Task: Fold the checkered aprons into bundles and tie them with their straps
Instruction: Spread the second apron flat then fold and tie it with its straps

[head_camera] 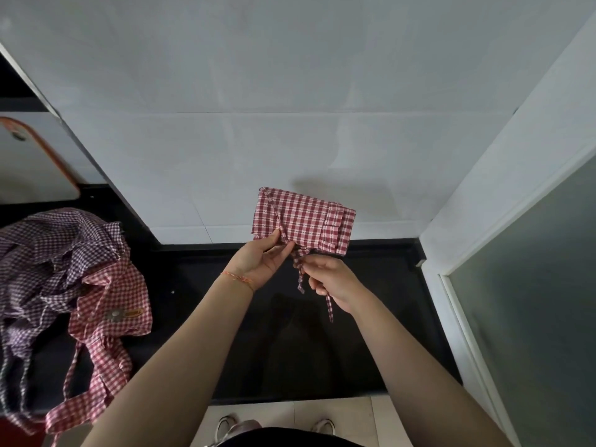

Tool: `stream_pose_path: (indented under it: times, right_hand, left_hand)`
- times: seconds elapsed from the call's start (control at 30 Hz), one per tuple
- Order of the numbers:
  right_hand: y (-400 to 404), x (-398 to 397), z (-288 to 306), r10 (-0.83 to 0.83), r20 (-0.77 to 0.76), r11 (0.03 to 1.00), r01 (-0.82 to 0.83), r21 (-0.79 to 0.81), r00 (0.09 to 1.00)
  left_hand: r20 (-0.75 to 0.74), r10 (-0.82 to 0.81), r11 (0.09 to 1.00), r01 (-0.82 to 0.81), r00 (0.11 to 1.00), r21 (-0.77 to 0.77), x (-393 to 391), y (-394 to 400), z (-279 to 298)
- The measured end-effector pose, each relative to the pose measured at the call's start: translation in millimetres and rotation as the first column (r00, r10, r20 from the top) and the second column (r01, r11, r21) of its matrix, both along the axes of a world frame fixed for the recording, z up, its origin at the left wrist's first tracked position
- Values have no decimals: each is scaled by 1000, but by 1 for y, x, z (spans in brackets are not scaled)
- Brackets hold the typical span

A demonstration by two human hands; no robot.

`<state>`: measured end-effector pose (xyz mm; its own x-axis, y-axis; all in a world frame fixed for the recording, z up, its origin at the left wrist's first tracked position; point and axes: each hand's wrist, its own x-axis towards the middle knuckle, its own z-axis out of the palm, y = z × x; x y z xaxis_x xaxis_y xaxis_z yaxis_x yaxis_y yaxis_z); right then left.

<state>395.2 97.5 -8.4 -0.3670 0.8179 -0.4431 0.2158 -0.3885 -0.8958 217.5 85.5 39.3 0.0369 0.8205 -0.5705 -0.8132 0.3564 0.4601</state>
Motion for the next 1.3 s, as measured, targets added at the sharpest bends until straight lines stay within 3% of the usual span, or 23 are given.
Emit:
stream_pose_path:
  times: [0.23, 0.47, 0.7, 0.8, 1.03, 1.3]
  right_hand:
    - [-1, -1, 3, 18, 86, 998, -23, 57, 996]
    - [-14, -23, 2, -217, 15, 953, 208, 221, 976]
    - [-18, -54, -21, -475, 128, 821, 385, 422, 871]
    - [-15, -56, -21, -528, 147, 804, 437, 403, 836]
    - [-13, -36, -5, -301, 16, 938, 292, 187, 954]
    - [-9, -31, 6, -248, -45, 964, 251, 83, 968]
  left_hand:
    - [-90, 63, 997, -66, 994, -34, 4, -1, -3]
    - [-137, 180, 979, -190, 974, -66, 13, 3, -5]
    - [-87, 173, 980, -180, 981, -81, 25, 0, -6]
    - [-83, 162, 983, -168, 983, -71, 29, -2, -6]
    - [-50, 189, 977, -193, 981, -87, 15, 3, -3]
    - [-31, 165, 981, -167, 986, -97, 15, 4, 1]
